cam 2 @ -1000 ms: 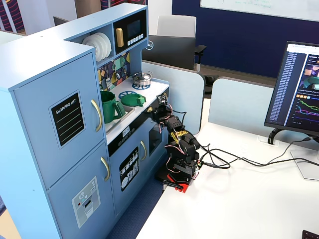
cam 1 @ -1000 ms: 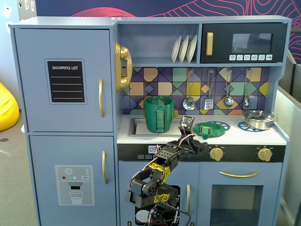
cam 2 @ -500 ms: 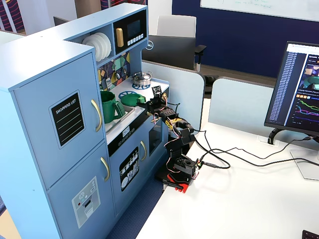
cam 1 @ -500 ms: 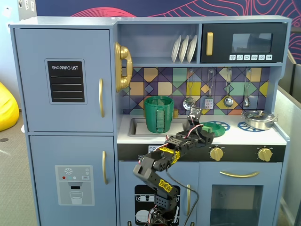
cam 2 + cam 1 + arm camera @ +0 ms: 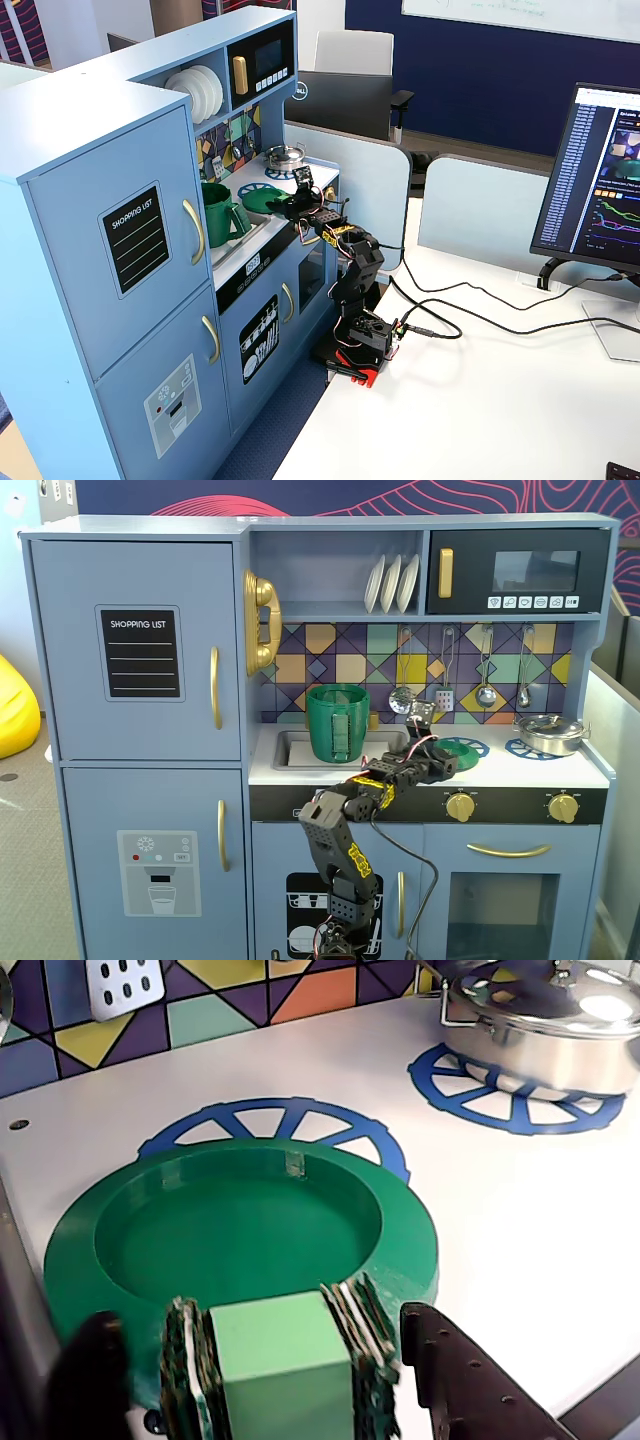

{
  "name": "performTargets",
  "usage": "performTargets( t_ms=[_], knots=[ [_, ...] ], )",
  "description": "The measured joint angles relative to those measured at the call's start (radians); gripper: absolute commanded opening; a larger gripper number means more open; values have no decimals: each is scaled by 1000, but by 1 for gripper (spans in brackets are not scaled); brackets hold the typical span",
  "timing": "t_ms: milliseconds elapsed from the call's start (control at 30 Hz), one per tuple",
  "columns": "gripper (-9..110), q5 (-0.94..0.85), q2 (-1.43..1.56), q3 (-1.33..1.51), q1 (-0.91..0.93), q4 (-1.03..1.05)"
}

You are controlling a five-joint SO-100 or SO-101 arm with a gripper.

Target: Pick up the lid from the counter and put it on the green recipient

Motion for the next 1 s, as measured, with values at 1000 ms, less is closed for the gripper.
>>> performTargets(
  t_ms=[1000],
  knots=[
    [0,-3,15,-667,-342,558]
  ],
)
